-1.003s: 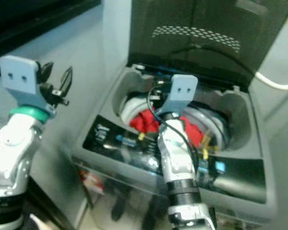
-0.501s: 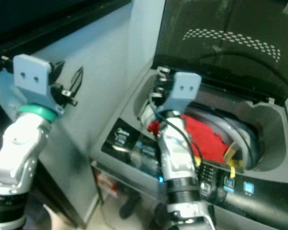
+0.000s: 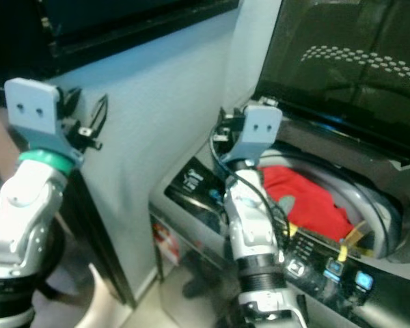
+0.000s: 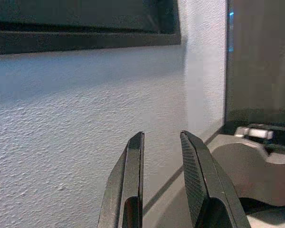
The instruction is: Clothes washing
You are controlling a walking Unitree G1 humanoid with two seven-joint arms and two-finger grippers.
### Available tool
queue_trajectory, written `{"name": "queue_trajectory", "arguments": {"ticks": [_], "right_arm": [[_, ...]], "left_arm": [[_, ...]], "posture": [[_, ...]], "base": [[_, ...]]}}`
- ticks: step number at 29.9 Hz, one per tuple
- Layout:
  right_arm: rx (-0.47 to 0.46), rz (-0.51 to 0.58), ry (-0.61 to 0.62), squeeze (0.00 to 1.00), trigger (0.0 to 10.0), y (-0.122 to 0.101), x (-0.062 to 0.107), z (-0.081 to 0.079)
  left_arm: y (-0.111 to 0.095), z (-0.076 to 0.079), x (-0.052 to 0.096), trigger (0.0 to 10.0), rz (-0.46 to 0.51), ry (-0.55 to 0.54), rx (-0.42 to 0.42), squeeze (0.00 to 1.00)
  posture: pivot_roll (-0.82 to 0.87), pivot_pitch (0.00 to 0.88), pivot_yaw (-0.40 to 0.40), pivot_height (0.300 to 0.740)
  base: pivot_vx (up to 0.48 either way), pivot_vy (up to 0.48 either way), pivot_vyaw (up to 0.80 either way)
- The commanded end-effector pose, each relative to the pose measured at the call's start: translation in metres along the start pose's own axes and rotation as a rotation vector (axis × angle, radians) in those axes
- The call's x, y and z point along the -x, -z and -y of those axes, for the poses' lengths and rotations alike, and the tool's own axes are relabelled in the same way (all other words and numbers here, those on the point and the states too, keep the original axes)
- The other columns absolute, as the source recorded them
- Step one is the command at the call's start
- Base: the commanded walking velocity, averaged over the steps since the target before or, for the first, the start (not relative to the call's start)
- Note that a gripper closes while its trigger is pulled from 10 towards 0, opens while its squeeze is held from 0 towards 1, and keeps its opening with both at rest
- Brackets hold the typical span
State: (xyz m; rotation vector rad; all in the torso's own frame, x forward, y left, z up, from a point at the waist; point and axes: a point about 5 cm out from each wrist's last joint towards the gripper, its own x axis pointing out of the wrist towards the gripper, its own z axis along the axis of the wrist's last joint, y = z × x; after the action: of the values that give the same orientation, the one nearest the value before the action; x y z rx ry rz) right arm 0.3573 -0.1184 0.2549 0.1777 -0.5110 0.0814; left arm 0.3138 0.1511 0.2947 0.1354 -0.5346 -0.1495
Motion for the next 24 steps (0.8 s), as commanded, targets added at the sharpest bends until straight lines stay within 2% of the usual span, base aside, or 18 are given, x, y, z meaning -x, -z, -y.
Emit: {"name": "queue_trajectory", "arguments": {"ticks": [1,4,16,17,20,24], "right_arm": [[-0.005,-0.009,-0.003,0.00,10.0,0.0026,0.0009,-0.0017],[-0.003,-0.011,-0.015,0.00,10.0,0.0030,0.0012,-0.0041],[0.013,-0.006,-0.032,0.00,10.0,0.0028,0.0017,-0.0063],[0.048,-0.007,-0.044,0.00,10.0,0.0029,0.0015,-0.0069],[0.063,-0.007,-0.053,0.00,10.0,0.0034,0.0020,-0.0079],[0.077,-0.006,-0.067,0.00,10.0,0.0041,0.0031,-0.0095]], "left_arm": [[0.0051,-0.0012,0.0019,10.0,-0.019,-0.005,0.003,0.00],[0.0052,-0.0010,0.0025,10.0,-0.018,-0.003,0.006,0.00],[0.0047,-0.0015,0.0029,10.0,-0.015,-0.005,0.006,0.00],[0.0046,-0.0016,0.0028,10.0,-0.014,-0.005,0.007,0.00],[0.0045,-0.0016,0.0026,10.0,-0.014,-0.006,0.006,0.00],[0.0044,-0.0017,0.0022,10.0,-0.013,-0.009,0.006,0.00]], "posture": [[0.14,0.059,-0.001,0.740],[0.14,0.057,-0.001,0.740],[0.14,0.055,-0.001,0.740],[0.14,0.056,0.000,0.740],[0.14,0.058,0.001,0.740],[0.14,0.060,0.000,0.740]], "base": [[0.000,0.000,0.00],[-0.100,0.000,0.00],[-0.373,0.000,0.00],[-0.334,0.000,0.78],[-0.321,0.000,0.79],[0.000,0.000,0.79]]}}
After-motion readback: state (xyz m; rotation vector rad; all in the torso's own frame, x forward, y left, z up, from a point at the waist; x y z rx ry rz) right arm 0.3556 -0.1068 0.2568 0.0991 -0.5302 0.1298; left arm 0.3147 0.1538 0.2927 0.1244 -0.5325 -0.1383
